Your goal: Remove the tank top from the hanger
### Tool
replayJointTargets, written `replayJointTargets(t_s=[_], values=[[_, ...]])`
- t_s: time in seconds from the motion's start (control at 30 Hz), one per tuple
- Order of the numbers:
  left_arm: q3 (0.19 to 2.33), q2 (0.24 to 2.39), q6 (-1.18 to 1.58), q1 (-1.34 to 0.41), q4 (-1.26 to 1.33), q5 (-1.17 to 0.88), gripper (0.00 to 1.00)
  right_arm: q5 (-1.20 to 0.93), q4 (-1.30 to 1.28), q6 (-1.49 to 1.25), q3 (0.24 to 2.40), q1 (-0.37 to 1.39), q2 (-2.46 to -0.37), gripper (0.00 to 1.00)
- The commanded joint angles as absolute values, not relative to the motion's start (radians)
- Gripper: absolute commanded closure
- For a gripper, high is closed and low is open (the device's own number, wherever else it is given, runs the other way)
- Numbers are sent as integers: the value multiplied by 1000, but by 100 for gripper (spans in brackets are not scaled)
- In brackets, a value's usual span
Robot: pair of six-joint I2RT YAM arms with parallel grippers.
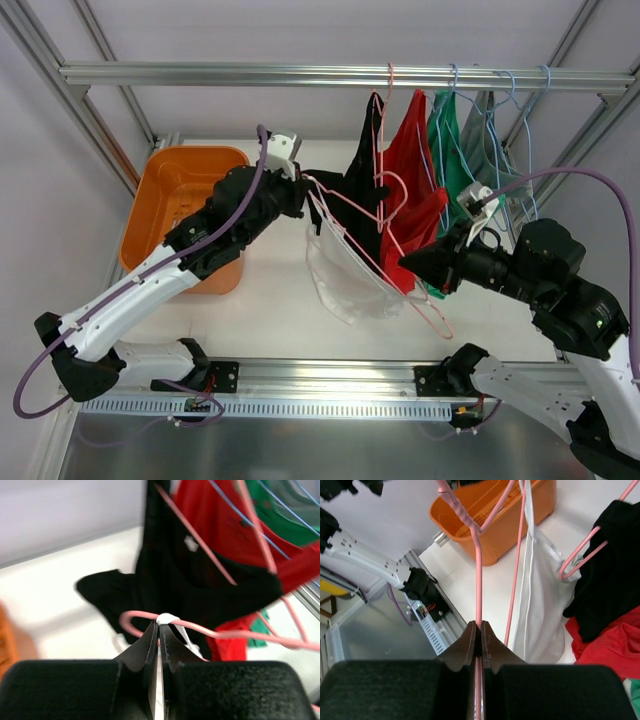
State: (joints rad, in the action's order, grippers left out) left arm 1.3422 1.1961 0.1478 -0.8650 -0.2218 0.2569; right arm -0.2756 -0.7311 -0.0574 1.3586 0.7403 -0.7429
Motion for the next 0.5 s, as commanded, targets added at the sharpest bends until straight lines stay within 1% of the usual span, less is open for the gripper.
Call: replayJointTargets(t_s=[0.0, 0.03, 0.13, 0.23, 0.33, 0.4, 0.43, 0.47], values=[[1321, 1123, 182, -870, -179, 518, 100, -382, -745, 47, 1326, 744, -684, 100], [1313, 1111, 189, -870, -178, 585, 100, -399, -752, 55, 1312, 745, -669, 100], [1290, 1068, 213, -870, -181, 673, 100, -463, -771, 81, 1284, 744, -620, 100], [1269, 1031, 224, -870, -183, 673, 100, -480, -769, 90, 1290, 744, -580, 100], [1241, 999, 253, -870, -196, 597, 100, -456, -718, 75, 1286, 744, -554, 100], [1204, 954, 268, -870, -204, 482, 100, -437, -648, 52, 1250, 744, -537, 100], [1189, 936, 279, -870, -204, 441, 100, -427, -597, 37, 1191, 744, -526, 100], [1163, 896, 287, -870, -206, 398, 100, -428, -489, 13, 1160, 744, -509, 100]])
